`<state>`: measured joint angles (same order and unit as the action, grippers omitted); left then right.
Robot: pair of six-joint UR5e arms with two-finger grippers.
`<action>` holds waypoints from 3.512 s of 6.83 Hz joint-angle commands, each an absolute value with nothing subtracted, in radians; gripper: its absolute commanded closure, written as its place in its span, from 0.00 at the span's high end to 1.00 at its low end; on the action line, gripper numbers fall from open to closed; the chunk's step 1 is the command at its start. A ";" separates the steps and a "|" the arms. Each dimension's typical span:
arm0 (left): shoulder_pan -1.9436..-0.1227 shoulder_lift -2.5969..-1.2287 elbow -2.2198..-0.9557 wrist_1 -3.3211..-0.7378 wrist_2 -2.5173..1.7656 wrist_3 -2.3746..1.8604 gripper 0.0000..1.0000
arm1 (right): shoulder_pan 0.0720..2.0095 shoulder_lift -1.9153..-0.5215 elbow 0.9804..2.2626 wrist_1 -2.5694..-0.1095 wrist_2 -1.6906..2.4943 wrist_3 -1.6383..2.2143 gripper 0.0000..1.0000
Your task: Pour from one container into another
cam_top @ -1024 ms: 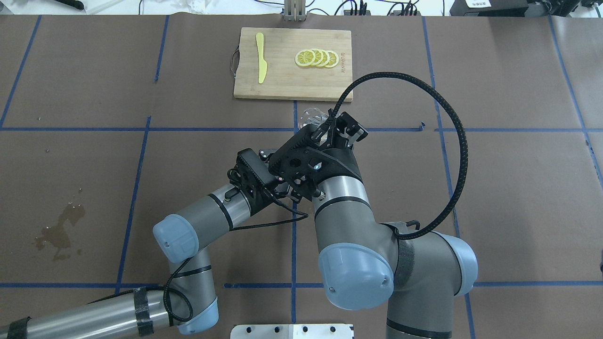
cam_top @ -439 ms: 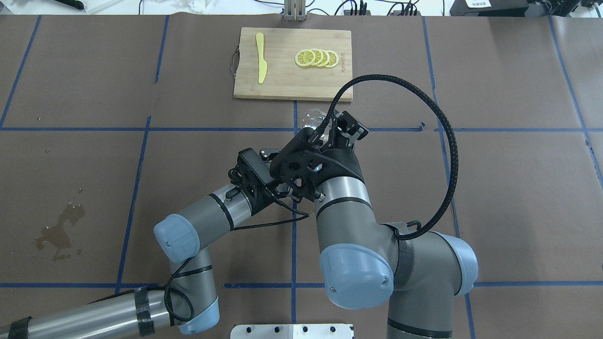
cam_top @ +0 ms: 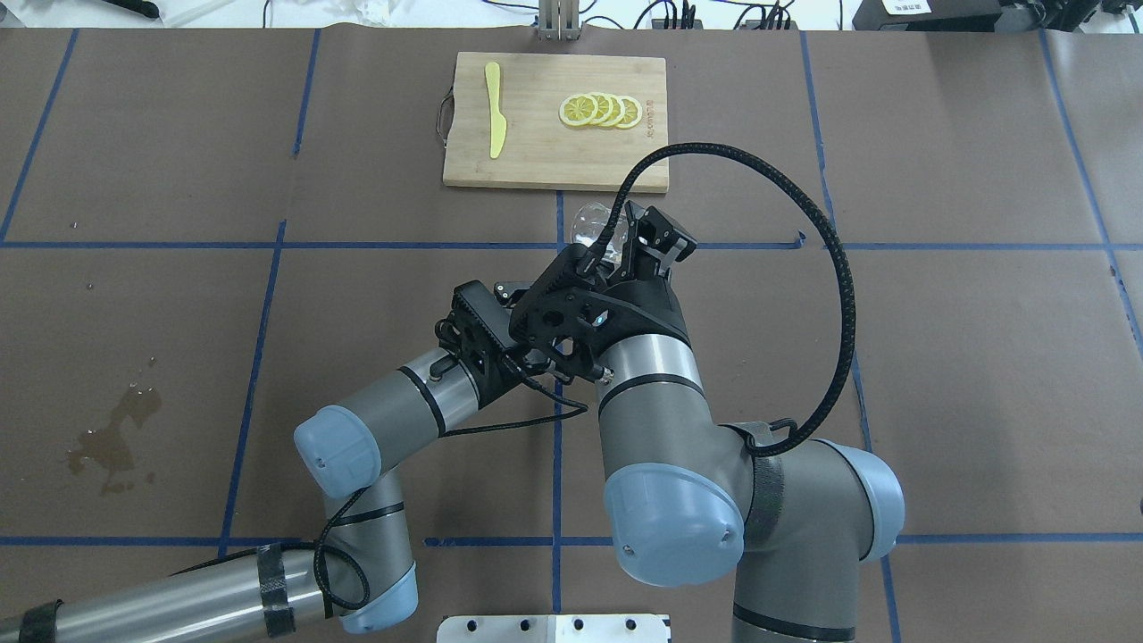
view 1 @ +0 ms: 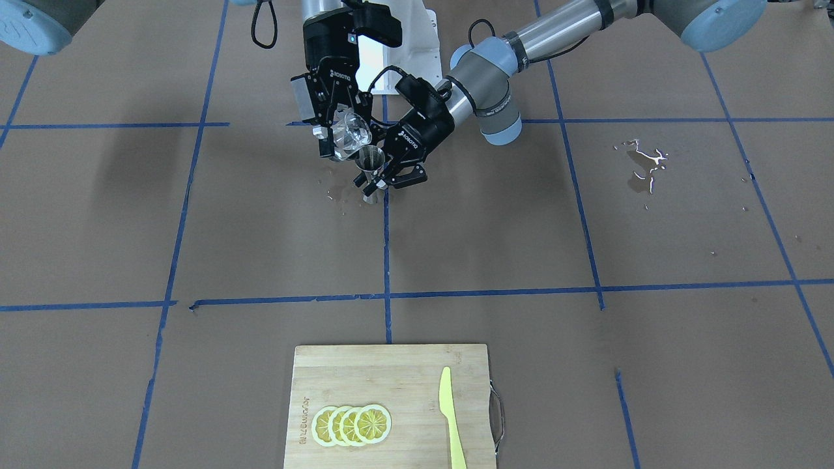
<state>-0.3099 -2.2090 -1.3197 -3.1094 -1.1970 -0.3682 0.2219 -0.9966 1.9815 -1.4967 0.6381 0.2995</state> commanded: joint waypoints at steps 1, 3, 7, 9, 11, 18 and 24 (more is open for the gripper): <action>-0.310 -2.210 -1.316 -3.109 -1.197 -0.368 0.00 | 0.222 -0.991 1.982 -1.526 0.624 0.249 0.00; -0.310 -2.210 -1.316 -3.109 -1.197 -0.368 0.00 | 0.222 -0.991 1.982 -1.528 0.617 0.221 0.00; -0.310 -2.212 -1.316 -3.108 -1.198 -0.368 0.00 | 0.221 -0.997 1.980 -1.529 0.600 0.203 0.00; -0.310 -2.212 -1.316 -3.109 -1.198 -0.368 0.00 | 0.221 -0.996 1.980 -1.529 0.592 0.167 0.00; -0.310 -2.212 -1.316 -3.109 -1.198 -0.368 0.00 | 0.222 -0.994 1.980 -1.540 0.591 0.152 0.00; -0.307 -2.212 -1.316 -3.109 -1.192 -0.368 0.00 | 0.230 -0.977 1.983 -1.608 0.578 0.098 0.00; -0.307 -2.212 -1.315 -3.109 -1.192 -0.368 0.00 | 0.226 -0.977 1.982 -1.605 0.571 0.126 0.00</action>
<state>-0.3068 -2.2120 -1.3147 -3.1094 -1.1919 -0.3682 0.2282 -0.9773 1.9819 -1.6073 0.5707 0.1042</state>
